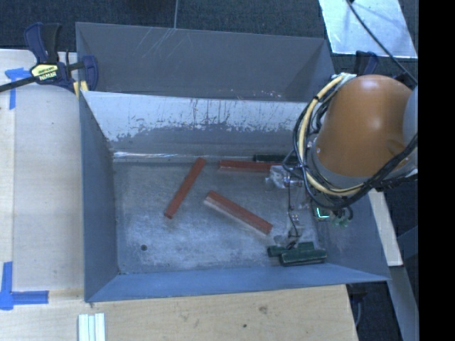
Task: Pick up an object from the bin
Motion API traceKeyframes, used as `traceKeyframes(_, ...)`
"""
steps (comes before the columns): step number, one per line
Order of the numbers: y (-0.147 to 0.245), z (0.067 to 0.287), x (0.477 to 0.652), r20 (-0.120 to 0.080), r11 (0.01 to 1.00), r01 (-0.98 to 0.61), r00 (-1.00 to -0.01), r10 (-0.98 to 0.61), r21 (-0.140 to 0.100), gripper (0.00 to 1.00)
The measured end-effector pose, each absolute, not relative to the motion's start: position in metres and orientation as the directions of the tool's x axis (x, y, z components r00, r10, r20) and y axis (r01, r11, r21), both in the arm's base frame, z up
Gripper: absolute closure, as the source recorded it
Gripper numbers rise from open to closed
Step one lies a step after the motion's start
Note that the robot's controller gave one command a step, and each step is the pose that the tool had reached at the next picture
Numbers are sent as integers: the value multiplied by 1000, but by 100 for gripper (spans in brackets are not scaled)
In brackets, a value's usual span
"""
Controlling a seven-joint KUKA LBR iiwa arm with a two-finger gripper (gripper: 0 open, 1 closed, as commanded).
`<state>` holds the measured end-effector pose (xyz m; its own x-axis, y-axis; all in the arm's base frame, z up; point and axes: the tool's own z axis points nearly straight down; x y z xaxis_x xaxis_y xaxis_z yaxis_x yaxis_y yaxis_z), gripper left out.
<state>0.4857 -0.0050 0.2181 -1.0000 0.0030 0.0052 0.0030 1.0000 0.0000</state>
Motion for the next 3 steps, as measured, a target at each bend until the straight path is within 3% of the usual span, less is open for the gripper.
traceKeyframes(1,14,71,513,4,995,102,-995,102,0,0)
traceKeyframes(2,14,76,515,-3,995,102,-995,102,0,100)
traceKeyframes(3,7,238,530,-12,995,99,-995,99,1,100)
